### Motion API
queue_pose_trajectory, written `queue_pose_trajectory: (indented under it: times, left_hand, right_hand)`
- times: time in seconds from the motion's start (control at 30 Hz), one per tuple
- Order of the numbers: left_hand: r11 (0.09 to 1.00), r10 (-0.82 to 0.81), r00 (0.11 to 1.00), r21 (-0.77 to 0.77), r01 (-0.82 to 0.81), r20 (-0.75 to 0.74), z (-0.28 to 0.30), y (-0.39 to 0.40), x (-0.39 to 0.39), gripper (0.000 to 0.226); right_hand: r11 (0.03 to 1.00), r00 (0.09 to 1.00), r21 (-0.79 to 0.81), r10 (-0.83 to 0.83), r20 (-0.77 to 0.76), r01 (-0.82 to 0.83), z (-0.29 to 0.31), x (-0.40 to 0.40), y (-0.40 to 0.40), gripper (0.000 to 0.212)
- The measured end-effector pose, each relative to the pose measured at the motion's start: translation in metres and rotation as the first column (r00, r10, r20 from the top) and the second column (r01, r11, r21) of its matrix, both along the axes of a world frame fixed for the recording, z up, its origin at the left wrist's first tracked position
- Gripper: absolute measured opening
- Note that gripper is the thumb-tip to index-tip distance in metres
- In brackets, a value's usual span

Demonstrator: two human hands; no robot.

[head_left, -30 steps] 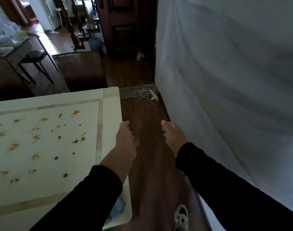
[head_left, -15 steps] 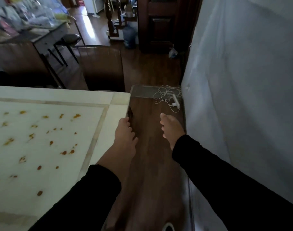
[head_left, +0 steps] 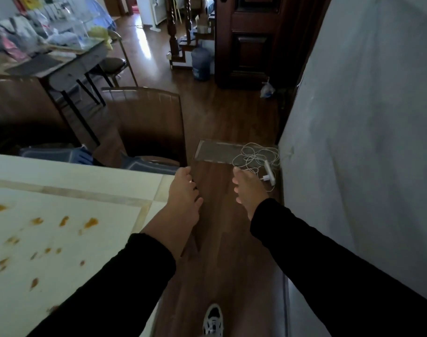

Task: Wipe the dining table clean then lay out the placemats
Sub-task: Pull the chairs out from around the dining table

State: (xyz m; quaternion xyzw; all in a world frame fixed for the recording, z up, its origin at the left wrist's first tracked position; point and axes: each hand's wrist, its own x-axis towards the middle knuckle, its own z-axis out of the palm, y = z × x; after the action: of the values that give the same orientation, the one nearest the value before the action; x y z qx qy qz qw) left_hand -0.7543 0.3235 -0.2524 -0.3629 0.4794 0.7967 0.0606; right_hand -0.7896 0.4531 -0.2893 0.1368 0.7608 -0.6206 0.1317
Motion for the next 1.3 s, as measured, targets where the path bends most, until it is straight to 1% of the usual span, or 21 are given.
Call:
queue_pose_trajectory:
  times: [0.03, 0.07, 0.13, 0.17, 0.27, 0.37, 0.5, 0.53, 0.6, 0.63, 0.73, 0.8, 0.87, 0.93, 0.97, 1.03, 1.07, 1.13, 1.17, 1.3]
  left_hand:
    - [1.0, -0.009, 1.0, -0.015, 0.009, -0.005, 0.0, -0.002, -0.022, 0.059]
    - [0.999, -0.019, 1.0, -0.032, 0.019, -0.011, 0.003, -0.003, -0.044, 0.053]
    - [0.998, -0.042, 0.999, -0.05, 0.041, -0.013, 0.01, -0.003, -0.087, 0.027]
    - [0.998, -0.049, 0.999, -0.05, 0.048, -0.014, 0.014, -0.003, -0.107, 0.021]
    - [0.998, -0.04, 0.999, -0.042, 0.039, -0.007, 0.02, -0.002, -0.162, 0.023]
    - [1.0, -0.011, 1.0, -0.006, 0.011, 0.004, 0.018, -0.005, -0.213, 0.024]
    - [1.0, 0.029, 0.999, 0.005, -0.029, 0.036, 0.009, -0.008, -0.285, 0.02]
    - [0.999, 0.045, 0.998, 0.002, -0.045, 0.036, 0.007, -0.008, -0.304, 0.022]
    - [0.995, 0.102, 0.994, 0.003, -0.102, 0.03, 0.005, -0.011, -0.344, 0.038]
    - [0.99, 0.139, 0.99, 0.016, -0.139, 0.028, 0.008, -0.012, -0.364, 0.043]
    - [0.976, 0.202, 0.979, 0.074, -0.203, 0.022, 0.02, -0.016, -0.42, 0.05]
    - [0.963, 0.265, 0.964, 0.032, -0.266, 0.037, 0.021, -0.024, -0.448, 0.045]
    - [0.942, 0.334, 0.94, -0.049, -0.331, 0.065, 0.018, -0.036, -0.472, 0.032]
    - [0.923, 0.382, 0.92, -0.078, -0.376, 0.085, 0.016, -0.05, -0.493, 0.021]
    - [0.914, 0.405, 0.911, -0.078, -0.399, 0.084, 0.015, -0.059, -0.503, 0.019]
    - [0.896, 0.442, 0.894, -0.081, -0.436, 0.072, 0.013, -0.077, -0.526, 0.013]
    - [0.888, 0.458, 0.887, -0.083, -0.452, 0.064, 0.011, -0.084, -0.537, 0.011]
    - [0.869, 0.493, 0.869, -0.079, -0.488, 0.049, 0.005, -0.1, -0.563, 0.012]
    - [0.859, 0.511, 0.858, -0.069, -0.507, 0.052, 0.002, -0.106, -0.576, 0.013]
    - [0.821, 0.568, 0.821, 0.024, -0.57, 0.054, -0.003, -0.129, -0.632, 0.02]
  right_hand:
    - [1.0, 1.0, 0.007, -0.002, 0.001, 0.002, 0.001, -0.02, -0.002, 0.031]
    - [1.0, 1.0, 0.004, -0.008, -0.001, 0.008, 0.004, -0.039, -0.003, 0.03]
    - [1.0, 1.0, -0.005, -0.011, 0.006, 0.011, 0.01, -0.075, -0.005, 0.03]
    - [1.0, 1.0, -0.007, -0.011, 0.006, 0.011, 0.013, -0.092, -0.005, 0.032]
    - [1.0, 0.999, 0.003, -0.022, 0.028, 0.022, 0.016, -0.144, -0.006, 0.044]
    - [1.0, 1.0, 0.025, -0.009, 0.01, 0.008, 0.017, -0.202, -0.01, 0.034]
    - [0.998, 0.998, 0.026, 0.054, 0.024, -0.055, 0.01, -0.279, -0.014, 0.033]
    - [0.997, 0.997, 0.022, 0.073, 0.031, -0.074, 0.008, -0.299, -0.015, 0.036]
    - [0.994, 0.993, -0.013, 0.113, 0.046, -0.113, 0.005, -0.343, -0.019, 0.048]
    - [0.99, 0.989, -0.027, 0.138, 0.059, -0.137, 0.006, -0.365, -0.023, 0.05]
    - [0.972, 0.97, -0.031, 0.236, 0.054, -0.235, 0.015, -0.434, -0.032, 0.046]
    - [0.961, 0.96, -0.045, 0.274, 0.053, -0.271, 0.024, -0.466, -0.041, 0.04]
    - [0.959, 0.957, -0.055, 0.283, 0.06, -0.279, 0.026, -0.498, -0.051, 0.048]
    - [0.952, 0.95, -0.045, 0.305, 0.071, -0.303, 0.024, -0.527, -0.063, 0.052]
    - [0.946, 0.943, -0.047, 0.325, 0.074, -0.322, 0.023, -0.54, -0.068, 0.049]
    - [0.937, 0.934, -0.051, 0.349, 0.077, -0.346, 0.021, -0.57, -0.081, 0.035]
    - [0.935, 0.931, -0.051, 0.355, 0.082, -0.352, 0.021, -0.583, -0.087, 0.036]
    - [0.93, 0.923, -0.043, 0.368, 0.116, -0.366, 0.018, -0.612, -0.1, 0.048]
    - [0.93, 0.922, -0.04, 0.367, 0.124, -0.365, 0.018, -0.624, -0.106, 0.05]
    - [0.921, 0.912, -0.025, 0.389, 0.128, -0.389, 0.022, -0.674, -0.13, 0.039]
